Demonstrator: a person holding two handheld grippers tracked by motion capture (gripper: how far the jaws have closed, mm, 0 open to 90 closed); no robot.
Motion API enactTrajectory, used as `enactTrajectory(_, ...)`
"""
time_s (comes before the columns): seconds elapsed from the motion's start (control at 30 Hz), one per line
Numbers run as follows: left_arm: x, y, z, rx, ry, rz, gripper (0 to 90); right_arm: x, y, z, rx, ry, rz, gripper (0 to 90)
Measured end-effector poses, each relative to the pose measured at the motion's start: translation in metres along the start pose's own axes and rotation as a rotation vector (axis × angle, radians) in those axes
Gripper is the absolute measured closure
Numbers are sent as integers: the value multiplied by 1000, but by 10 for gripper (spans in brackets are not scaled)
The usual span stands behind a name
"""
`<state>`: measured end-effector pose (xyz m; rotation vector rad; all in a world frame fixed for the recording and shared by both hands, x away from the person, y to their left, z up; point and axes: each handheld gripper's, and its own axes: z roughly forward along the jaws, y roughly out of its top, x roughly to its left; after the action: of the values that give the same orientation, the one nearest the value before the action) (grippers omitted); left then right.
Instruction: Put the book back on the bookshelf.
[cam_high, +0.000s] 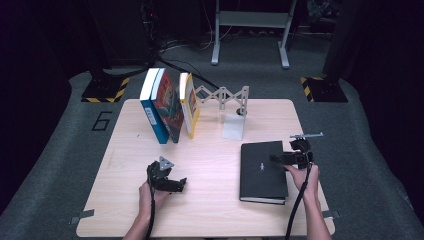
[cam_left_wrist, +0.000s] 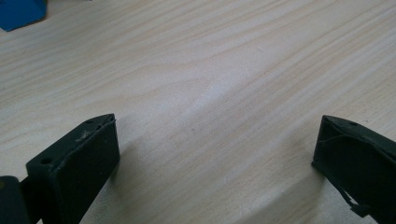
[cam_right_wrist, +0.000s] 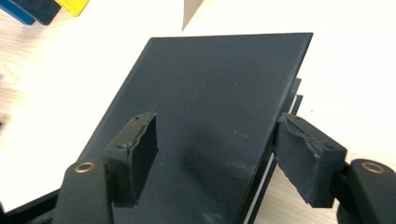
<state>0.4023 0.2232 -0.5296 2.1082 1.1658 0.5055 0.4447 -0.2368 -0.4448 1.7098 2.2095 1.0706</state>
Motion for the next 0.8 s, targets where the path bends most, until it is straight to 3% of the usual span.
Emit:
enactTrajectory(0.07,0,0,0,-2,0,0,1,3,6,-4,-12,1,-25,325)
enactTrajectory(0.33,0,0,0,-2,0,-2,2,12,22,-5,0,22,-21,403)
enactTrajectory(0.57,0,0,0,-4,1,-3,2,24,31,-3,26,-41,-45,596)
enactTrajectory(0.8,0,0,0,-1,2,-5,2,27,32,-2,29,-45,-29,603)
